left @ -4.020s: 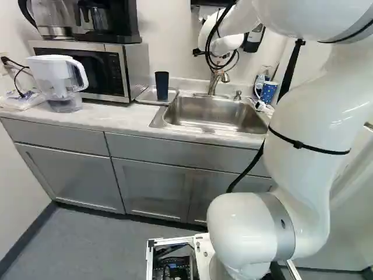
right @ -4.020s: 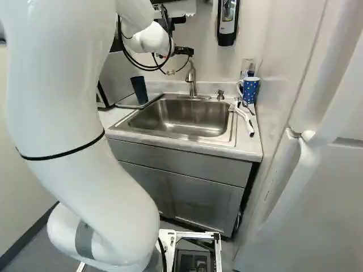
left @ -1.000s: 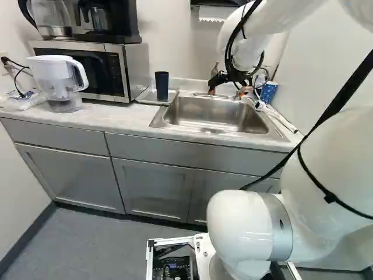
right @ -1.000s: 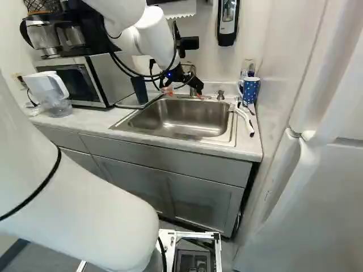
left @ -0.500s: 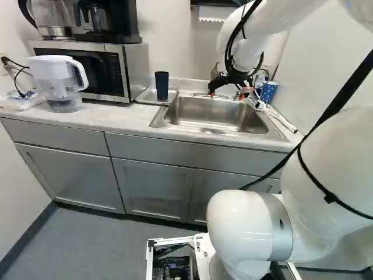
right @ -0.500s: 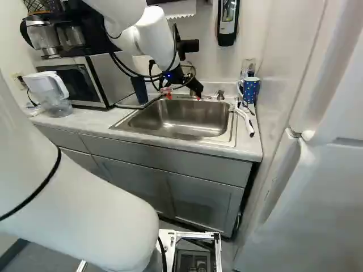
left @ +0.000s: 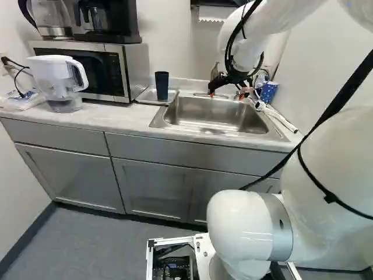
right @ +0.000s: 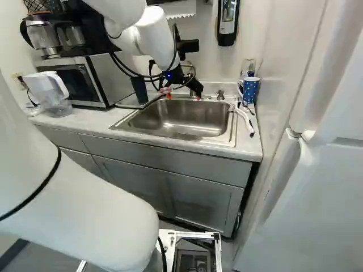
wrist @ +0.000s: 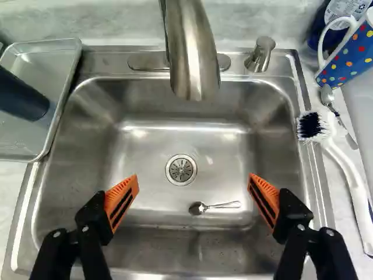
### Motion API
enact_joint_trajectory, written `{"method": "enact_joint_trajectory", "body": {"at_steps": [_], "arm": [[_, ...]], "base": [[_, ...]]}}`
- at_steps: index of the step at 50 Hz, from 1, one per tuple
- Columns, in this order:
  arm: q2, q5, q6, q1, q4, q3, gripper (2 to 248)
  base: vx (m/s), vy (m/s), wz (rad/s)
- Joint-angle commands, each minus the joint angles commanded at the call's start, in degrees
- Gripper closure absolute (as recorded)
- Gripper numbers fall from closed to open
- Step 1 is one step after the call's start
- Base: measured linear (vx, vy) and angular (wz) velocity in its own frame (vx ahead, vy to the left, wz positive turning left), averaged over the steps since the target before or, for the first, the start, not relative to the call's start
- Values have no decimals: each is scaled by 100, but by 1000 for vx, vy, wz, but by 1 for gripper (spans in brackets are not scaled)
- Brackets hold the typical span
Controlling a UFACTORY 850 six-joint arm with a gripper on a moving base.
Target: Rinse the cup and place it in the tray
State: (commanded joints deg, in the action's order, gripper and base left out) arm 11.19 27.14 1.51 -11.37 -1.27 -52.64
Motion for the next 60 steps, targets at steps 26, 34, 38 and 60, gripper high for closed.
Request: {"method": "enact_joint_trajectory", "body": {"at_steps": [26,34,38,60], "arm": [[0,0,0,0,0,0,3],[0,0,0,0,0,0,3],[0,0,0,0,0,0,3],[0,0,0,0,0,0,3]], "base": [[-11,4,7],[-38,11,-6],[-37,22,2],[-66,26,-2]]}}
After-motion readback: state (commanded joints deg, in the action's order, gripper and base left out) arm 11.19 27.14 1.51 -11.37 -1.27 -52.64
